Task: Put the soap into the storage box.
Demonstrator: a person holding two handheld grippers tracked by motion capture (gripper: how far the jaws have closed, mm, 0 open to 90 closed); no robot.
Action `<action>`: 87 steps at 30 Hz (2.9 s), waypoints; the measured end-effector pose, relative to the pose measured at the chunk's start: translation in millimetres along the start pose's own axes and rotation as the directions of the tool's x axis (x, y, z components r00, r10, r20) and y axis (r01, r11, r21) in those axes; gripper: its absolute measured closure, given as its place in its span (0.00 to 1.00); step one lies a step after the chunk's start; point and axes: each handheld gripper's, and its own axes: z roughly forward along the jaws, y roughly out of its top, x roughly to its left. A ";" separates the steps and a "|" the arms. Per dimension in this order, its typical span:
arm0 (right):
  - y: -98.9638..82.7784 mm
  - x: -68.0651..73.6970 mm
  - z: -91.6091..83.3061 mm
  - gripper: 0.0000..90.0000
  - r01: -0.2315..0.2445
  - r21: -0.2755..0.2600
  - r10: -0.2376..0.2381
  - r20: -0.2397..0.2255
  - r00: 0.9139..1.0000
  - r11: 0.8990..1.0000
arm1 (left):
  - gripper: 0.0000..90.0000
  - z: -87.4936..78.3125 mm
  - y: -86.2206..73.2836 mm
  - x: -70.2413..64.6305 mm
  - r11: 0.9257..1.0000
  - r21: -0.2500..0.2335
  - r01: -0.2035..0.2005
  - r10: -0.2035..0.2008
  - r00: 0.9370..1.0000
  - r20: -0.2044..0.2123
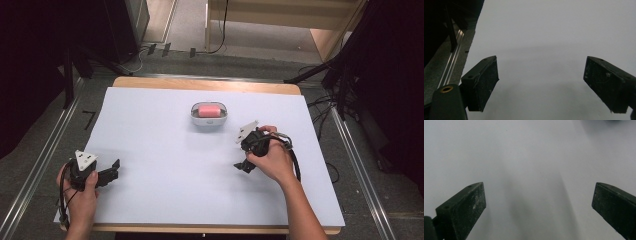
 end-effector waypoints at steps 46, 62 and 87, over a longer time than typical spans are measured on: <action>-94.9 12.2 -33.8 0.00 -0.141 -0.144 0.148 0.039 0.988 0.979 | 0.15 -1.8 -1.0 -1.9 1.000 -0.020 -0.014 0.014 1.000 -0.010; -137.8 21.6 -43.6 0.00 -0.215 -0.241 0.229 0.031 0.973 0.946 | 0.15 -1.5 -0.8 -2.7 1.000 -0.013 -0.022 0.022 1.000 -0.012; -202.0 33.8 -62.5 0.00 -0.315 -0.385 0.358 0.044 0.933 0.867 | 0.15 -1.3 -0.7 -2.3 1.000 -0.014 -0.019 0.019 1.000 -0.009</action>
